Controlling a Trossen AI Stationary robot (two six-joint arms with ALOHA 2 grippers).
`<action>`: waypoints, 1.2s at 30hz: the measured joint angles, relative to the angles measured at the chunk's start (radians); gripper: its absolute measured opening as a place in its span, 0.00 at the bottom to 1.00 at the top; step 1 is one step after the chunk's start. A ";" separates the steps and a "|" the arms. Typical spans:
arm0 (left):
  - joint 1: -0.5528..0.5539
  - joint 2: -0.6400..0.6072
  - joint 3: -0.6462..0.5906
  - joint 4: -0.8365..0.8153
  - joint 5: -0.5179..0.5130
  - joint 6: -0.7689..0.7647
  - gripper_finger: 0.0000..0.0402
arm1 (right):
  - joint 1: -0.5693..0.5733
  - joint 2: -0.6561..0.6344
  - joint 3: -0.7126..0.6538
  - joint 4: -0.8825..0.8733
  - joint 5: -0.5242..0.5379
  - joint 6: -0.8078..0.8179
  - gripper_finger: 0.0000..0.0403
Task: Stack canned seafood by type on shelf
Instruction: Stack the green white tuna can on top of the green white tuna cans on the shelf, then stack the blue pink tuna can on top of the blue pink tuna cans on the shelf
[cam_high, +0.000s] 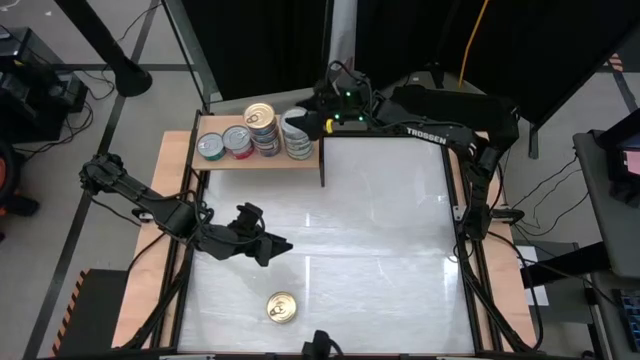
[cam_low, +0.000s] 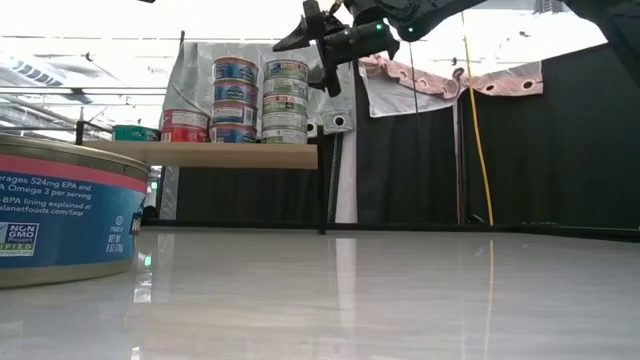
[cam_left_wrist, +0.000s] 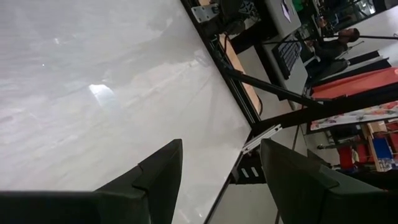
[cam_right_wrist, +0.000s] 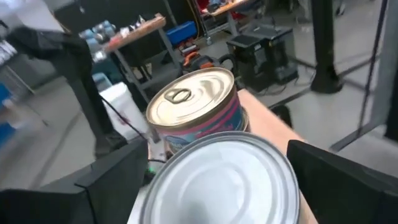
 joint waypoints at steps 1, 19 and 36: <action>0.000 0.000 0.000 0.000 -0.001 0.000 0.54 | 0.000 0.000 0.000 0.000 0.008 -0.031 0.93; -0.139 0.032 0.000 -0.198 0.201 -0.150 0.38 | 0.007 -0.126 0.336 -0.305 0.077 -0.206 0.93; -0.369 0.360 0.000 -0.063 0.149 -0.080 0.01 | 0.035 -0.330 0.439 -0.997 0.066 -0.157 0.93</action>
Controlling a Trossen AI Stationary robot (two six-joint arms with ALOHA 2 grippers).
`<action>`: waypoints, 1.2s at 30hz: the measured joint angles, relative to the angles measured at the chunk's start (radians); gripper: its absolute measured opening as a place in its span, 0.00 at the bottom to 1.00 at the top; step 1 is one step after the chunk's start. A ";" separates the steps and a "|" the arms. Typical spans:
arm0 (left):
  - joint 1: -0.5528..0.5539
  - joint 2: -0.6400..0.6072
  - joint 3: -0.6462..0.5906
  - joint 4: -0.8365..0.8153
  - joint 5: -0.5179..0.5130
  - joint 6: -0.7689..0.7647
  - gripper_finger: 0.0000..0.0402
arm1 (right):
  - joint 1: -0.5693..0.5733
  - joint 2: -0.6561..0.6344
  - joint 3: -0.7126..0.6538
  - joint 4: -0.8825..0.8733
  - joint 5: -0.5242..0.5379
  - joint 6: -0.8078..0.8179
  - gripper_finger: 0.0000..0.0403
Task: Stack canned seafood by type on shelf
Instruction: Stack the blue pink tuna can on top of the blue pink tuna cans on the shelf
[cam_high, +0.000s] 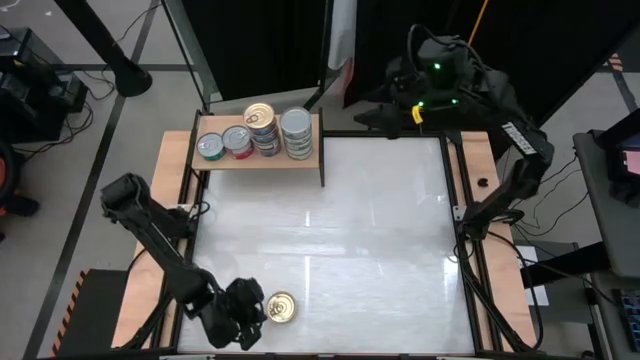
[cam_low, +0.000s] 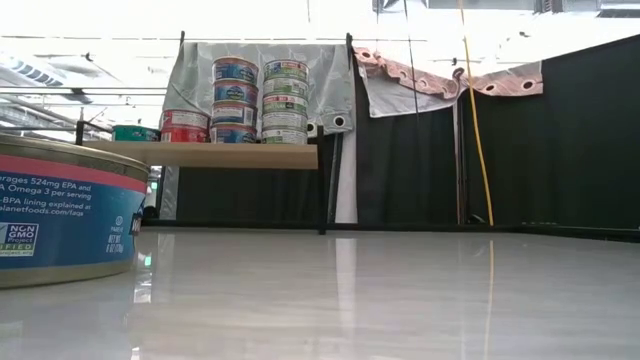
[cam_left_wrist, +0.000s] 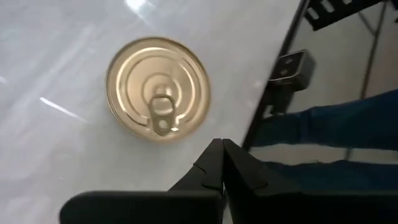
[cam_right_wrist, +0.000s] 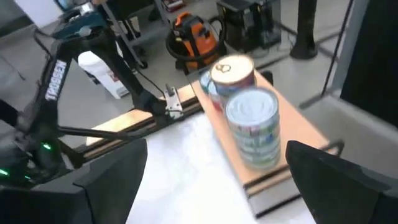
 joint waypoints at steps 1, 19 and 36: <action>-0.003 0.011 0.000 0.000 -0.012 0.020 0.01 | 0.000 -0.007 0.000 -0.014 0.000 0.028 0.93; -0.022 0.132 0.000 -0.104 -0.088 0.221 0.01 | 0.250 -0.071 0.000 -0.021 0.045 0.381 0.93; -0.023 0.135 -0.040 -0.071 -0.127 0.195 0.01 | 0.505 -0.065 0.000 -0.005 0.298 0.426 0.93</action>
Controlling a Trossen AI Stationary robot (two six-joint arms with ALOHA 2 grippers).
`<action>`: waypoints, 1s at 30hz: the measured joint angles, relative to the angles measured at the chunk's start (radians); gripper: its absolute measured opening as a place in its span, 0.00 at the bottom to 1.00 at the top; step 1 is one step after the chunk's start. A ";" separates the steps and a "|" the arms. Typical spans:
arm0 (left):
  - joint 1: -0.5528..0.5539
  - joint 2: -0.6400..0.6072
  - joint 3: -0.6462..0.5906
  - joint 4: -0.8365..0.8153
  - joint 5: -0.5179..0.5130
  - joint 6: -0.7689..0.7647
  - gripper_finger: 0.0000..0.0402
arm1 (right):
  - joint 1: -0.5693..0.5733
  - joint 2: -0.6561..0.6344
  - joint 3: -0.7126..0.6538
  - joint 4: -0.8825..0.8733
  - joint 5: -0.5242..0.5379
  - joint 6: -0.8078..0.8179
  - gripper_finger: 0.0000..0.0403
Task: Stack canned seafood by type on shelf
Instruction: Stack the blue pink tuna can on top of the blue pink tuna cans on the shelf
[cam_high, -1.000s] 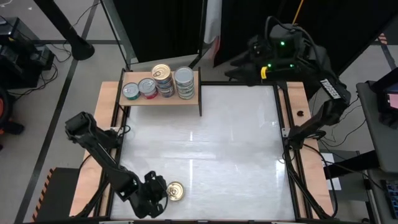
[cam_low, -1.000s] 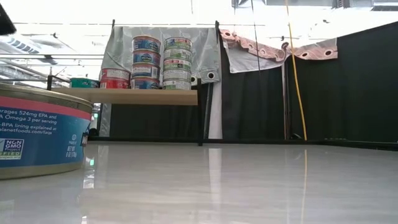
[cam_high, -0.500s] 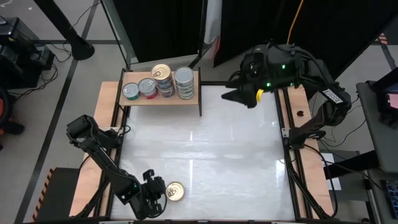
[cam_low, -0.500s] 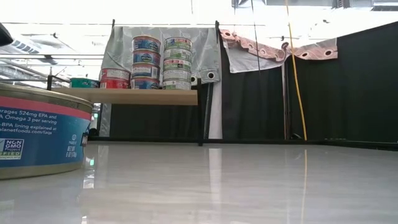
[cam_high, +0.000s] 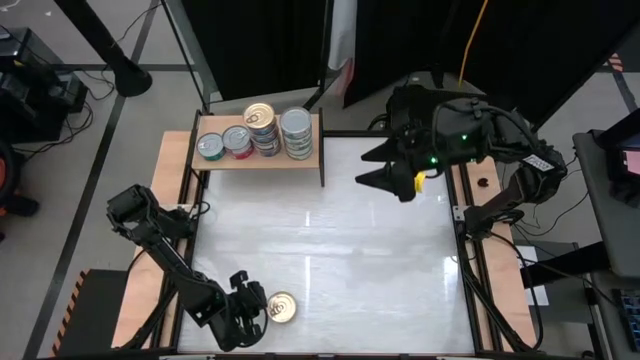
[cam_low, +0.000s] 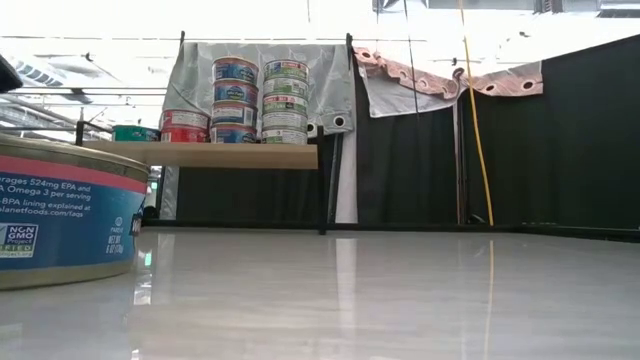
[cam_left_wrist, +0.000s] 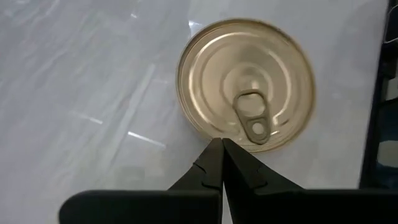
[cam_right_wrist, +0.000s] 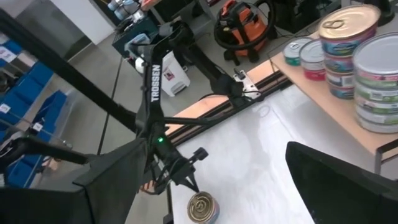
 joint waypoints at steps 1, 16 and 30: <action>0.000 0.000 -0.010 0.012 -0.001 0.000 0.01 | 0.009 0.000 0.000 0.000 0.002 0.000 0.93; -0.038 0.035 -0.027 0.039 0.111 -0.034 0.01 | 0.049 0.000 0.000 0.000 0.005 0.009 0.93; -0.046 0.005 0.032 0.107 -0.017 0.052 0.00 | 0.048 0.000 0.000 0.001 0.074 -0.024 0.93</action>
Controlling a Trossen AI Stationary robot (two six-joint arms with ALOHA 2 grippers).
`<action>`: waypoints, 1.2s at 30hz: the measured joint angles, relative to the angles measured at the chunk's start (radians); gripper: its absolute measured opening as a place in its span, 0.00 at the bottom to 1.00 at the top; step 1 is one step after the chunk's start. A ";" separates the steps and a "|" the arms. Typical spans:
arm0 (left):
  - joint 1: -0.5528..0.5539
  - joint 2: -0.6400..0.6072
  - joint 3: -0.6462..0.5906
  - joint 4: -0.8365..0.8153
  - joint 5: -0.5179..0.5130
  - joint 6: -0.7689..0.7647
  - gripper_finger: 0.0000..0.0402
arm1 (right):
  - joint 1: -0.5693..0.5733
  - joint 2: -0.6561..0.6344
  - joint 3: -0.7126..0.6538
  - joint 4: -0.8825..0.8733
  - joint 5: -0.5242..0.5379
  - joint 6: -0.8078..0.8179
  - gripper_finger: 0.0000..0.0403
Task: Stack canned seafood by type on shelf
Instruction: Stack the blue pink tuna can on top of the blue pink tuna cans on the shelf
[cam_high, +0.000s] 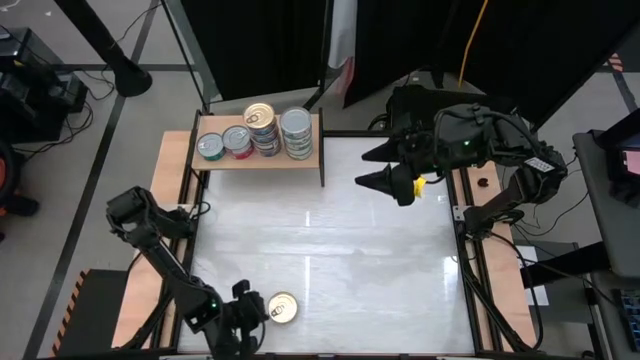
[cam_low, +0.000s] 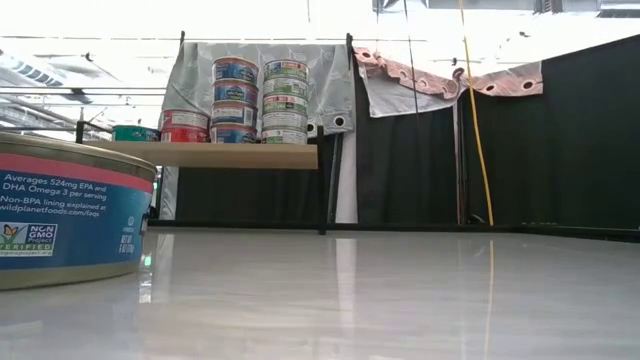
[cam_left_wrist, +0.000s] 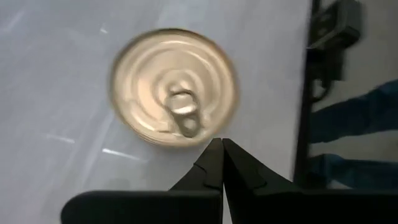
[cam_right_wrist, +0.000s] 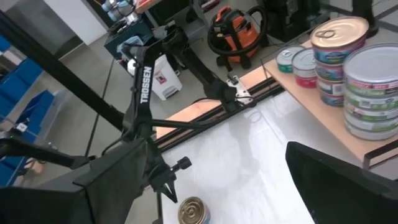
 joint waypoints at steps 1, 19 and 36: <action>0.005 0.004 0.000 -0.008 0.000 0.001 0.00 | 0.000 0.000 0.000 0.000 0.005 -0.001 0.93; 0.033 0.055 0.002 -0.003 0.063 -0.027 0.00 | 0.000 0.000 0.000 -0.001 0.007 -0.002 0.93; -0.111 0.092 -0.001 -0.093 0.187 -0.275 0.00 | -0.003 0.000 0.000 -0.003 0.007 -0.028 0.93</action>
